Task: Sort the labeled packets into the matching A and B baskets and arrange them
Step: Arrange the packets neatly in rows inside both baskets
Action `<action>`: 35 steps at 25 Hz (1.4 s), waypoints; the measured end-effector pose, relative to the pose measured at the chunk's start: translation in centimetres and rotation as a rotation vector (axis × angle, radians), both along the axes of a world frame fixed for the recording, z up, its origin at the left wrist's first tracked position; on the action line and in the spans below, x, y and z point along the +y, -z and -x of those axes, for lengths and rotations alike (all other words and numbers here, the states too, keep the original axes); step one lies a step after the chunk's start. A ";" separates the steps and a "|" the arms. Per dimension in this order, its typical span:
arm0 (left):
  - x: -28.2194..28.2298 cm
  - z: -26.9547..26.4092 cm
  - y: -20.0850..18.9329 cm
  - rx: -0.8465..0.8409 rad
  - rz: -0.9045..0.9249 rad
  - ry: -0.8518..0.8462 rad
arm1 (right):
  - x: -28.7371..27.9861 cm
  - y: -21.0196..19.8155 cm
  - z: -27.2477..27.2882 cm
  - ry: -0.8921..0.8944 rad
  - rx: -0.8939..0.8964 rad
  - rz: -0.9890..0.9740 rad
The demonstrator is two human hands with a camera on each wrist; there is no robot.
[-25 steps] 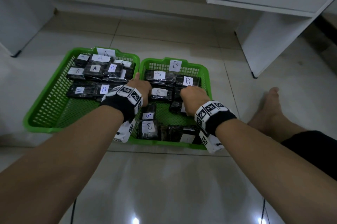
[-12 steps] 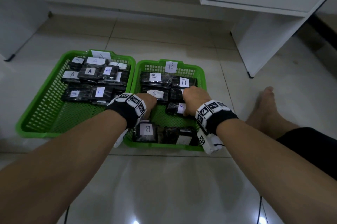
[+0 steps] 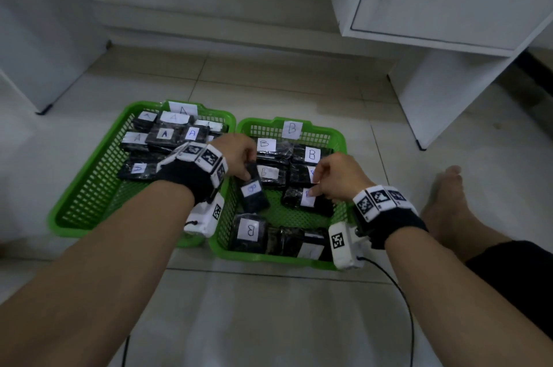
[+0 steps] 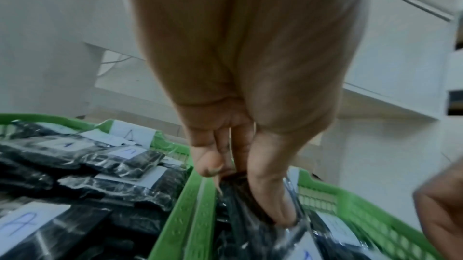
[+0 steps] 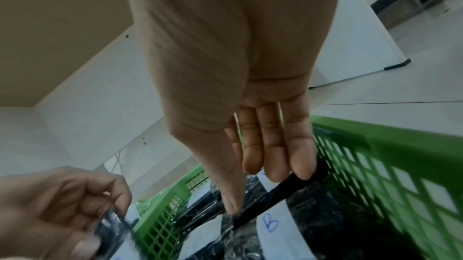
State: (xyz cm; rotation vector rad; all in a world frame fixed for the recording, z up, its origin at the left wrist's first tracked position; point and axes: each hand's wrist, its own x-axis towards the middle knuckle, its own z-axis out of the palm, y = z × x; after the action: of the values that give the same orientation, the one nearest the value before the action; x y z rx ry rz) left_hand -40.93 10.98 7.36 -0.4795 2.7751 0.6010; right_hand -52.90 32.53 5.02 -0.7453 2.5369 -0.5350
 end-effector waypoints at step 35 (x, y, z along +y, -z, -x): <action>1.9 0.0 3.9 -0.013 0.061 0.204 | -4.9 0.0 -2.4 -0.308 0.150 -0.034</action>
State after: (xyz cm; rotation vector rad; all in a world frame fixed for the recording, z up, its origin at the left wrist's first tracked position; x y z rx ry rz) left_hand -40.93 12.89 3.45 -0.2074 2.7902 0.4663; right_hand -50.55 27.64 5.04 -1.1760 2.4895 -0.3423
